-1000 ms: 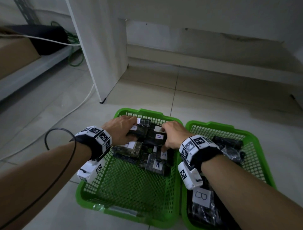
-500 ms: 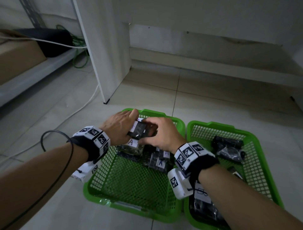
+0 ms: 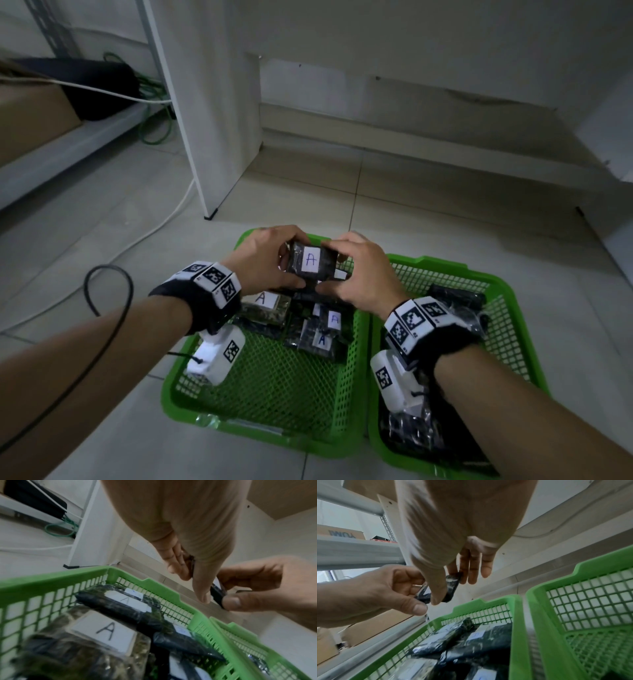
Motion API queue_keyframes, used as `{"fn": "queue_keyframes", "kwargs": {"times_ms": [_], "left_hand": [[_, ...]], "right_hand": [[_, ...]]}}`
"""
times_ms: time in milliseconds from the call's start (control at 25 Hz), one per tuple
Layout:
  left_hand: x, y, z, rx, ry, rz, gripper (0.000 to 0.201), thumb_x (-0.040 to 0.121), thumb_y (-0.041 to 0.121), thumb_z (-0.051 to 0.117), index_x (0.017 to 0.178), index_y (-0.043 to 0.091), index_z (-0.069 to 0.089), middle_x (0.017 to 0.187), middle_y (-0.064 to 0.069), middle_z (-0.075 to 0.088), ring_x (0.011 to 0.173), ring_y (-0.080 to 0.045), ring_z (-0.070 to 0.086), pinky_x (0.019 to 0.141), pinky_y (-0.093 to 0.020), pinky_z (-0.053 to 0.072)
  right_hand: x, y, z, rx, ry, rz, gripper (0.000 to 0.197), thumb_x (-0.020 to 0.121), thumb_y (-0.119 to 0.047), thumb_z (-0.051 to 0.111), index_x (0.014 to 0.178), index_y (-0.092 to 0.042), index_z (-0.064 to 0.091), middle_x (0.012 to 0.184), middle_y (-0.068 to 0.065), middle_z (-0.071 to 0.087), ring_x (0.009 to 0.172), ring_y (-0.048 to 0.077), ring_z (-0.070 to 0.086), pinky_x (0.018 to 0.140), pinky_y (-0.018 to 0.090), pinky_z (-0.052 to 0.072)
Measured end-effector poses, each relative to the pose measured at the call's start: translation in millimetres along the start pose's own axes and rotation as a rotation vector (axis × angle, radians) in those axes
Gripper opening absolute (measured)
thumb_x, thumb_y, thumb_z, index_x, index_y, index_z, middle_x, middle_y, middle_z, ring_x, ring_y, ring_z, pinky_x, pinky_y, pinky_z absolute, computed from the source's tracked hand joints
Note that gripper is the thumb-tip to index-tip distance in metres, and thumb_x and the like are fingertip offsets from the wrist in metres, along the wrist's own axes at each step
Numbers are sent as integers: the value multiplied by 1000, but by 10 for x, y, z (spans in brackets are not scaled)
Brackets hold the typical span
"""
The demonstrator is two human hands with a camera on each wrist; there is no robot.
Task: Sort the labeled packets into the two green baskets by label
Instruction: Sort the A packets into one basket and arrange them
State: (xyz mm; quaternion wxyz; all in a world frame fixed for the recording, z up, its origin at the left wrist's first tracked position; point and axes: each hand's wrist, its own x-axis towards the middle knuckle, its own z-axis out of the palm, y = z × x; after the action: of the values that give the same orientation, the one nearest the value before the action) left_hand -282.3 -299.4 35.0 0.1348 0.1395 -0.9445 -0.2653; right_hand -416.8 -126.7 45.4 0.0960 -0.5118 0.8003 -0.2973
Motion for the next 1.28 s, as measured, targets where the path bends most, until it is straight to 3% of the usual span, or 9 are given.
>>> {"fn": "queue_keyframes", "kwargs": {"times_ms": [160,280,480,600,680,760,920,1080,1280], "left_hand": [[218,38,44,-266,-27,-100,76,65,18,88,132,28,53,109,12,65,90,-6,68,78,-27,59],[290,78,169,-408,-49,-192,52,74,7,81,122,19,62,107,7,71,85,-5,72,78,-25,60],[224,-154,301,-69,45,-107,22,78,16,78,99,20,72,93,9,72,83,-5,66,81,-32,58],[124,-251,338,223,-119,-43,41,74,45,79,107,25,70,112,8,66,109,-13,55,94,-36,49],[81,-278,419,341,-195,-55,64,66,66,74,117,28,65,125,8,57,121,-18,46,99,-40,43],[83,-304,479,369,-236,-86,74,64,71,71,125,30,59,132,6,50,125,-20,41,101,-43,41],[85,-367,514,389,-232,-61,72,68,63,74,128,29,56,134,5,47,125,-21,43,100,-44,43],[83,-376,538,388,-237,-70,69,69,62,73,128,29,55,134,5,47,124,-21,44,101,-45,42],[67,-361,524,382,-240,-59,66,72,59,71,129,29,55,135,5,47,125,-21,45,103,-46,42]], "right_hand": [[153,154,-149,-122,27,70,42,82,-34,80,119,-15,73,106,-2,74,92,14,66,89,34,54],[223,208,-117,-106,-68,150,19,86,-12,76,104,-16,78,97,-1,75,85,11,66,83,32,59],[304,148,74,-288,-3,196,7,86,-15,70,80,-12,68,80,1,64,78,19,59,63,25,44],[373,149,143,-383,-73,296,38,81,-35,81,71,-10,54,72,2,55,65,20,58,51,24,39],[386,114,229,-435,-138,304,42,76,-33,84,69,-11,49,67,0,51,67,22,61,55,27,42],[399,71,245,-477,-158,289,37,75,-28,81,70,-13,48,66,-1,47,70,24,60,59,28,42],[449,93,192,-480,-153,147,26,75,-28,79,72,-12,59,67,-1,51,63,19,52,60,29,41],[453,176,317,-471,-214,96,10,78,-2,75,74,-8,68,78,5,59,69,23,59,62,30,44],[440,225,300,-418,-262,119,26,80,8,69,92,-12,79,90,7,72,85,26,68,81,35,58]]}}
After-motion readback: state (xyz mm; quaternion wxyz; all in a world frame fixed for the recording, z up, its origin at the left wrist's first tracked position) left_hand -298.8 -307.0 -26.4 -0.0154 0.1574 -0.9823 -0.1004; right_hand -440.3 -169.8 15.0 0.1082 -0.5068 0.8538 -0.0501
